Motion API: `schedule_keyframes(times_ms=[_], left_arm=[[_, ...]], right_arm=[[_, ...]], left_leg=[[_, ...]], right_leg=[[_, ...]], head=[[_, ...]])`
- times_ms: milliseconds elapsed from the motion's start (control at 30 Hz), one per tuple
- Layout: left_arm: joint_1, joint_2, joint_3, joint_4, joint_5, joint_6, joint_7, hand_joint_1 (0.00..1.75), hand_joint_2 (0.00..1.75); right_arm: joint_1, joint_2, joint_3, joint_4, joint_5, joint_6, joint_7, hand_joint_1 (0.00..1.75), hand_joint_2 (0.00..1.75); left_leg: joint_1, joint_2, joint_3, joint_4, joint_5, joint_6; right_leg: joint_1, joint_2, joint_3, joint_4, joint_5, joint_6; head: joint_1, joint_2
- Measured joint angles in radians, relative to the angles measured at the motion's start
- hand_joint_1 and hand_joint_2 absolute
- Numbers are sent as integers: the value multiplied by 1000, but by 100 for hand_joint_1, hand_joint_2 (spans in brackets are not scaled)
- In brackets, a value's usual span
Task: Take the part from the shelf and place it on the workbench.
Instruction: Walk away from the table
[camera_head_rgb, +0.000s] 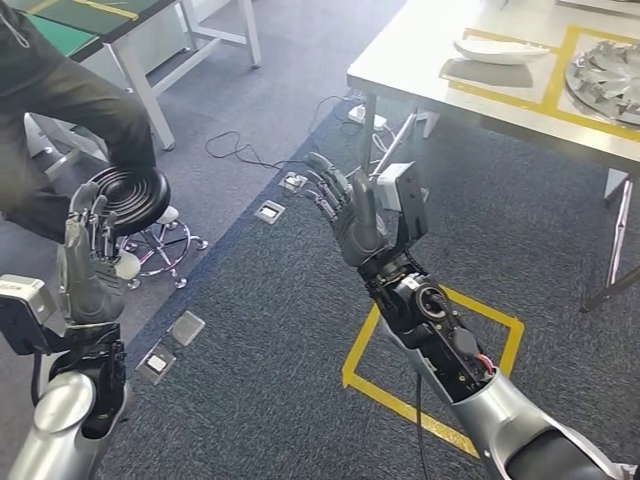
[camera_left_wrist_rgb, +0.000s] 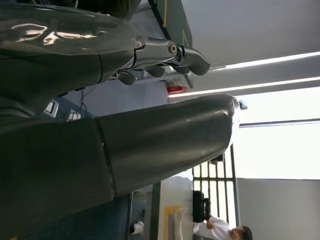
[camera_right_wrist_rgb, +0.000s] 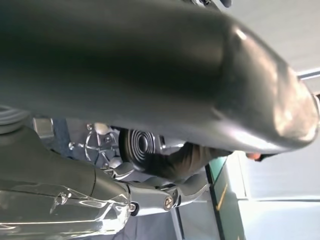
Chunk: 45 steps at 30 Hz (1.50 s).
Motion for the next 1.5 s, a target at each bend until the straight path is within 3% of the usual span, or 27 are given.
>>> schedule_keyframes(times_ms=[67,100,133,200,267,367,433,467,500,567,633,700,733,800,867,933,967,1000,1067,1133,1233,1300,1367,1400,1433,1467,1500], left_arm=[[-2,0,0,0,-1,0,0,0,0],[-3,0,0,0,-1,0,0,0,0],[-4,0,-1,-1,-1,0,0,0,0],[-4,1,-1,-2,-1,1,0,0,0],[-5,0,-1,-3,-1,1,0,0,0],[-6,-2,-2,-3,0,1,-1,0,0],[-3,-2,-3,-3,0,1,-1,0,0],[-2,-3,-3,-3,0,1,-1,0,0],[-2,-3,-3,-3,0,1,-1,0,0],[-3,-3,-3,-3,0,1,-1,0,0],[-3,-4,-3,-3,0,1,-1,0,0],[-1,-5,-4,-3,-2,2,-2,0,0],[0,-5,-4,-3,-3,2,-3,0,0],[-2,-6,-5,-3,-6,4,-6,0,0],[-5,-10,-8,-1,-7,3,-9,0,0],[-2,-15,-11,3,-7,-4,-15,0,0],[0,-17,-12,5,-7,-9,-20,0,0],[0,-19,-12,7,-7,-14,-25,0,0],[-4,-22,-12,10,-6,-23,-33,0,0],[-10,-26,-12,13,-5,-30,-39,0,0],[-12,-29,-12,18,-3,-37,-43,0,0],[-16,-31,-12,20,-1,-40,-47,0,0],[-20,-33,-12,23,1,-42,-52,0,0],[-20,-34,-12,25,1,-42,-54,0,0],[-20,-35,-12,28,2,-43,-55,0,0],[-20,-35,-12,32,2,-43,-55,0,0],[-20,-35,-12,34,2,-43,-55,0,0]], right_arm=[[-1,0,0,0,0,0,0,0,0],[-1,0,0,0,0,0,0,0,0],[-2,0,0,0,0,0,-1,0,0],[-2,0,0,0,0,0,-1,0,0],[-2,0,-1,-1,0,0,-2,0,0],[3,0,-1,0,0,0,-2,0,0],[9,0,-1,0,0,0,-2,0,0],[10,0,-1,0,0,0,-2,0,0],[11,-1,-1,0,0,-1,-2,0,0],[11,-1,-2,0,0,-1,-2,0,0],[12,-2,-2,-1,0,-1,-3,0,0],[16,-2,-2,-5,0,-1,-3,0,0],[18,-3,-2,-8,0,-2,-3,0,0],[21,-5,-4,-16,0,-2,-3,0,0],[30,-7,-5,-22,0,-2,-2,0,0],[39,-11,-7,-25,0,-5,4,0,0],[43,-13,-8,-27,0,-7,8,0,0],[45,-15,-8,-31,0,-9,11,0,0],[47,-18,-9,-41,-1,-12,15,0,0],[47,-23,-10,-50,-4,-14,19,0,0],[46,-28,-10,-59,-5,-17,24,0,0],[44,-31,-10,-63,-5,-17,24,0,0],[43,-34,-8,-64,-5,-17,24,0,0],[42,-35,-7,-63,-5,-17,25,0,0],[42,-35,-6,-63,-5,-17,25,0,0],[42,-36,-5,-62,-5,-17,25,0,0],[42,-37,-4,-61,-5,-17,26,0,0]], left_leg=[[-6,40,79,-146,49,8],[-10,54,102,-191,60,15],[-15,60,112,-212,61,23],[-17,38,111,-214,61,37],[-13,17,114,-219,64,50],[-11,-14,117,-221,66,62],[-13,-41,117,-219,66,63],[-13,-56,117,-218,66,63],[-13,-71,117,-215,65,62],[-12,-97,115,-209,63,57],[-9,-120,106,-203,64,48],[-5,-142,97,-205,71,35],[-5,-141,94,-204,70,30],[-10,-92,67,-149,37,21],[-9,-29,3,-16,-27,14],[-3,-11,-49,86,-56,8],[-1,-8,-47,83,-45,6],[0,-1,-24,38,-18,6],[-3,36,61,-117,42,11],[-11,63,111,-210,64,21],[-13,36,114,-220,62,37],[-9,14,119,-225,64,48],[-7,-7,121,-226,65,56],[-8,-19,121,-226,65,58],[-9,-33,121,-225,64,58],[-9,-48,121,-224,64,58],[-10,-63,122,-222,64,57]], right_leg=[[4,-19,3,1,-4,6],[7,-27,4,1,-7,10],[10,-35,5,1,-9,14],[10,-50,8,1,-15,25],[6,-23,-4,33,-42,34],[4,47,-90,223,-133,37],[5,59,-140,315,-150,37],[6,61,-140,303,-129,35],[6,66,-122,252,-92,32],[2,109,-65,111,-22,27],[-1,145,-28,32,-5,25],[1,133,-17,19,-8,20],[0,122,-13,15,-5,15],[-3,95,-7,2,2,4],[-1,68,-5,-3,4,-1],[0,41,-5,-3,3,-2],[0,28,-5,-2,2,-1],[-1,16,-4,-2,1,0],[1,-4,-1,-2,-3,6],[7,-22,3,-2,-8,15],[7,-42,8,0,-19,32],[2,-9,-12,51,-55,40],[-1,41,-71,181,-118,42],[-1,52,-107,252,-143,43],[0,57,-132,299,-152,43],[-1,60,-142,308,-141,43],[-1,62,-133,278,-112,41]], head=[[-4,0],[-2,0],[-1,0],[3,0],[6,0],[20,0],[26,0],[27,0],[29,0],[35,0],[37,0],[36,0],[36,0],[25,0],[12,0],[7,0],[4,0],[2,0],[-3,0],[-2,0],[3,0],[7,0],[17,0],[22,0],[26,0],[28,0],[30,0]])
